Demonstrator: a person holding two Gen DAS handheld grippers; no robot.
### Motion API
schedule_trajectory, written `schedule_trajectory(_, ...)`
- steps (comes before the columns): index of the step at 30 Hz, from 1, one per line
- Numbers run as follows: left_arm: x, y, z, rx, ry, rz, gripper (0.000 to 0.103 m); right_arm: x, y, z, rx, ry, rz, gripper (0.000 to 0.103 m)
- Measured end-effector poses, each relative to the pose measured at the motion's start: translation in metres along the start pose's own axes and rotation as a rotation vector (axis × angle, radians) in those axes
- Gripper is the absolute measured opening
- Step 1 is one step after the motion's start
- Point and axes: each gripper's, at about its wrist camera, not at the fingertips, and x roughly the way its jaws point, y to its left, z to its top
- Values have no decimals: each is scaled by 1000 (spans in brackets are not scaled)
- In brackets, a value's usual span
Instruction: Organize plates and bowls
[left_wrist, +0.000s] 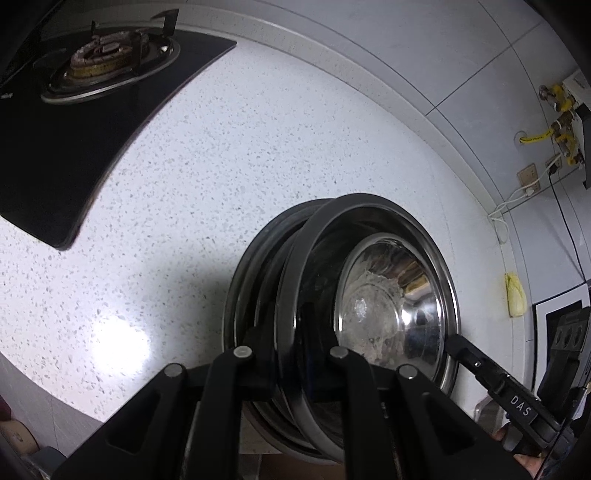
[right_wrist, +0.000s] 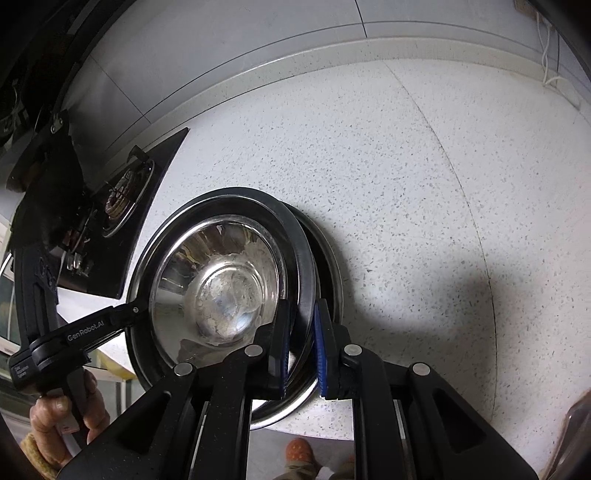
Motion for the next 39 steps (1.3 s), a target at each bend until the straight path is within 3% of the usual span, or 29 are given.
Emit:
schedule_trajectory(8,-22,-6,-13,82,-113,37,16,-14,3,-9,-3,-83,-29,13)
schedule_trajectory(15,-61,-15,-20,187,-192,98,19,-45,0,-24,-9,-184,-99,34)
schedule_trajectory(23,-103,-19,-38,247,-270,171,19,-81,-2,-43,-35,-282,-166,48)
schedule_trajectory(27,-118,-20,-46,264,-299,193,19,-96,-2,-54,-46,-324,-175,65)
schedule_trajectory(39,-148,-15,-64,300,-349,184,19,-125,-6,-69,-20,-379,-186,76)
